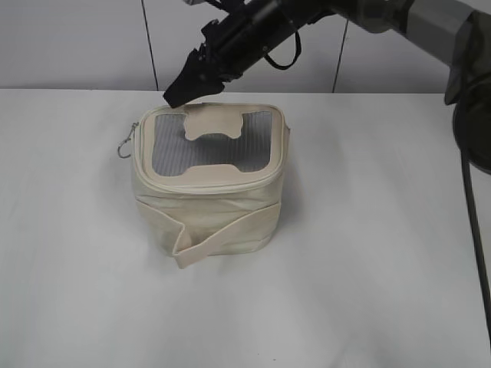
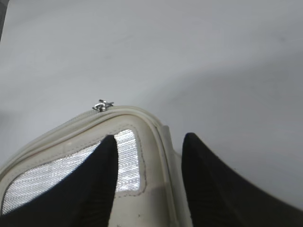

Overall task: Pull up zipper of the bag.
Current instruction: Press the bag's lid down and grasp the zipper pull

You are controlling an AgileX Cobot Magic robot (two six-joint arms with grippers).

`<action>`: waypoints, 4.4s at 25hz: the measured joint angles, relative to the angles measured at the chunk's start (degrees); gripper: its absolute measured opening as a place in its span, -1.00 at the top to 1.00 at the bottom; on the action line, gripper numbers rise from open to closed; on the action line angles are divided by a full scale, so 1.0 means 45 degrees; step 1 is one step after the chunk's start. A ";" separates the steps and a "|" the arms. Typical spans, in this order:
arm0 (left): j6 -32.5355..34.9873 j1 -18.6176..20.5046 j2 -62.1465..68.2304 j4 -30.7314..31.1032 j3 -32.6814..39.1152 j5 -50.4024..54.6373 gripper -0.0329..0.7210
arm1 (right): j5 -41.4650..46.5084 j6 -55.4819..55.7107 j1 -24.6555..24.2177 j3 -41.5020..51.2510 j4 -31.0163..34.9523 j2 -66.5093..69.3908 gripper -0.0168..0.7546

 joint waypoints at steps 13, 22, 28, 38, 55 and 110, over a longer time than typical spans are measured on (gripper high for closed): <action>0.2158 0.0000 0.0800 -0.1249 -0.0331 -0.0929 0.24 | 0.0138 0.0962 0.0085 -0.0096 -0.0693 0.0631 0.80; 0.9226 0.0000 0.7372 -0.7075 -0.0510 -0.5688 -0.28 | 0.0289 0.1153 0.0085 -0.0189 -0.0603 0.0672 0.81; 1.5742 0.0004 1.3216 -1.2104 -0.1283 -0.6443 -0.31 | 0.0327 0.1279 0.0085 -0.0189 -0.0569 0.0672 0.81; 1.8933 -0.2451 1.6325 -1.3593 -0.2111 -0.9716 -0.31 | 0.0357 0.1592 0.0085 -0.0189 -0.0563 0.0672 0.82; 1.9066 -0.4221 1.8265 -1.3788 -0.3287 -1.2304 -0.31 | 0.0357 0.1670 0.0085 -0.0189 -0.0554 0.0672 0.83; 1.7872 -0.8041 1.8036 -1.4667 -0.2263 -0.8520 0.69 | 0.0434 0.3381 0.0085 -0.0200 -0.0555 0.0672 0.81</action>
